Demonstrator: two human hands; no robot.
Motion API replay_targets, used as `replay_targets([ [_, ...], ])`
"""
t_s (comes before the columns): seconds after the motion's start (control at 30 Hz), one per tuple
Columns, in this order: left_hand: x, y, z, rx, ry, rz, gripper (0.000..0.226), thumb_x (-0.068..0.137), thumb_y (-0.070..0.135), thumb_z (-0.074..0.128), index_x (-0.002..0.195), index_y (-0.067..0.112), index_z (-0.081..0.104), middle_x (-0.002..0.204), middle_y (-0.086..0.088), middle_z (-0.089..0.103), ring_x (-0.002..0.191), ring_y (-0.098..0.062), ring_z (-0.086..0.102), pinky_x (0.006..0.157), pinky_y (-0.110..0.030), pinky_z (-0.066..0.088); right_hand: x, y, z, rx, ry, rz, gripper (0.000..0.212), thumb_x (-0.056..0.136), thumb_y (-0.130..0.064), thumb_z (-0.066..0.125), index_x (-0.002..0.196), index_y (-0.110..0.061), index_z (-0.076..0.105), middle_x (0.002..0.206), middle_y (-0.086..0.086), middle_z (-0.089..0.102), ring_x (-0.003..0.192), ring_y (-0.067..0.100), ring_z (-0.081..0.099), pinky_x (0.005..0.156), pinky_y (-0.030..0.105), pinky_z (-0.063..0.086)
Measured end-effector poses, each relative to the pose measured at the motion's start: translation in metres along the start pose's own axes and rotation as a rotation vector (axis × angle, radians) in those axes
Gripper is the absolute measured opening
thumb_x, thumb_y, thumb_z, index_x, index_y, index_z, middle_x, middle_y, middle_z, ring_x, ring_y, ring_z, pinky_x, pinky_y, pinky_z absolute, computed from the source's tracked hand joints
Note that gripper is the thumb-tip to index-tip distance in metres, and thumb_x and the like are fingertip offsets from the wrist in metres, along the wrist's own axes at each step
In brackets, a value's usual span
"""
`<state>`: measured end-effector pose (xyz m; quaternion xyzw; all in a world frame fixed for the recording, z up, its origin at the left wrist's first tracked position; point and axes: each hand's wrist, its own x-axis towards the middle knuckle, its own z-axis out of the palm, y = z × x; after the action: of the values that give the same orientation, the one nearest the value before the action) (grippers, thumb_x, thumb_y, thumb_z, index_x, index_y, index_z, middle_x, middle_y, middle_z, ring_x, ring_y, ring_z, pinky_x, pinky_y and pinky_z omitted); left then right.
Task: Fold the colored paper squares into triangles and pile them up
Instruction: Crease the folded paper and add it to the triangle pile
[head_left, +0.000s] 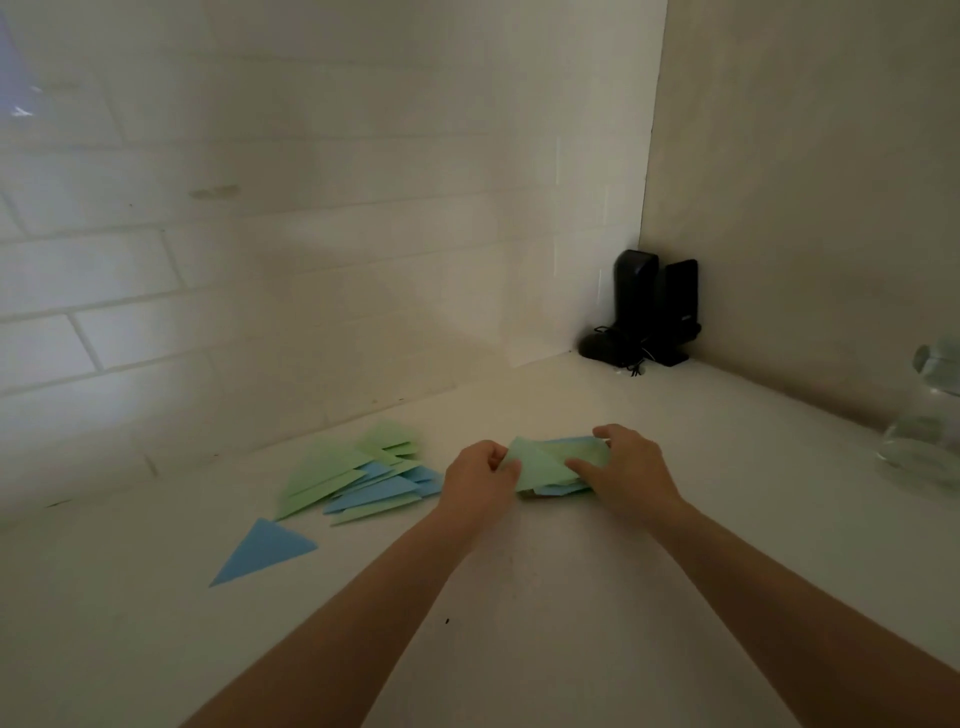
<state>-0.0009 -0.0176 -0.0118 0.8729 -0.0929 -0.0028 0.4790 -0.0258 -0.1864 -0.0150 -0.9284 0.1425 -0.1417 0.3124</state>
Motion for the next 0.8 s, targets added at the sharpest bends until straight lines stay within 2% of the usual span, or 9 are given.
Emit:
replay_targets([
  [0.1, 0.003, -0.003, -0.004, 0.014, -0.001, 0.013, 0.002, 0.09, 0.016, 0.058, 0.088, 0.016, 0.059, 0.084, 0.002, 0.06, 0.076, -0.012, 0.052, 0.056, -0.015, 0.037, 0.0, -0.001, 0.005, -0.004, -0.011, -0.029, 0.06, 0.082, -0.035, 0.07, 0.131, -0.01, 0.049, 0.13, 0.007, 0.054, 0.121, 0.023, 0.047, 0.101, 0.029, 0.034],
  [0.33, -0.02, -0.018, -0.037, 0.056, -0.044, 0.043, 0.004, 0.089, 0.018, 0.062, 0.085, 0.017, 0.061, 0.077, 0.007, 0.059, 0.066, -0.002, 0.05, 0.056, -0.015, 0.036, -0.026, -0.015, 0.01, 0.074, -0.043, -0.077, 0.057, 0.076, -0.033, 0.075, 0.125, -0.013, 0.055, 0.122, 0.006, 0.056, 0.112, 0.021, 0.052, 0.096, 0.033, 0.045],
  [0.5, -0.053, -0.039, -0.076, 0.169, -0.034, 0.062, 0.03, 0.089, 0.02, 0.062, 0.065, 0.027, 0.045, 0.065, 0.011, 0.043, 0.061, -0.003, 0.04, 0.059, -0.019, 0.032, -0.054, -0.039, 0.027, 0.081, -0.081, -0.124, 0.055, 0.072, -0.037, 0.078, 0.118, -0.014, 0.06, 0.115, 0.005, 0.058, 0.106, 0.019, 0.054, 0.092, 0.033, 0.048],
  [0.6, -0.066, -0.049, -0.099, 0.174, -0.025, 0.045, 0.031, 0.089, 0.019, 0.061, 0.065, 0.024, 0.044, 0.065, 0.012, 0.042, 0.059, -0.001, 0.04, 0.058, -0.02, 0.033, -0.063, -0.056, 0.037, -0.007, -0.122, -0.147, 0.053, 0.073, -0.042, 0.076, 0.116, -0.017, 0.06, 0.117, 0.003, 0.057, 0.109, 0.018, 0.051, 0.091, 0.028, 0.044],
  [0.7, -0.068, -0.062, -0.128, 0.059, 0.049, -0.023, 0.015, 0.088, 0.016, 0.063, 0.075, 0.021, 0.058, 0.079, 0.005, 0.06, 0.069, -0.011, 0.058, 0.066, -0.03, 0.051, -0.068, -0.071, 0.033, -0.171, -0.093, -0.201, 0.047, 0.077, -0.043, 0.07, 0.117, -0.023, 0.058, 0.122, 0.001, 0.052, 0.113, 0.019, 0.046, 0.09, 0.028, 0.037],
  [0.8, -0.066, -0.083, -0.165, 0.064, 0.166, -0.079, 0.012, 0.086, 0.015, 0.065, 0.075, 0.017, 0.06, 0.081, -0.006, 0.063, 0.075, -0.024, 0.061, 0.07, -0.034, 0.05, -0.079, -0.085, 0.029, -0.254, 0.02, -0.418, 0.034, 0.083, -0.036, 0.063, 0.116, -0.027, 0.06, 0.12, -0.003, 0.051, 0.109, 0.019, 0.047, 0.087, 0.032, 0.035],
])
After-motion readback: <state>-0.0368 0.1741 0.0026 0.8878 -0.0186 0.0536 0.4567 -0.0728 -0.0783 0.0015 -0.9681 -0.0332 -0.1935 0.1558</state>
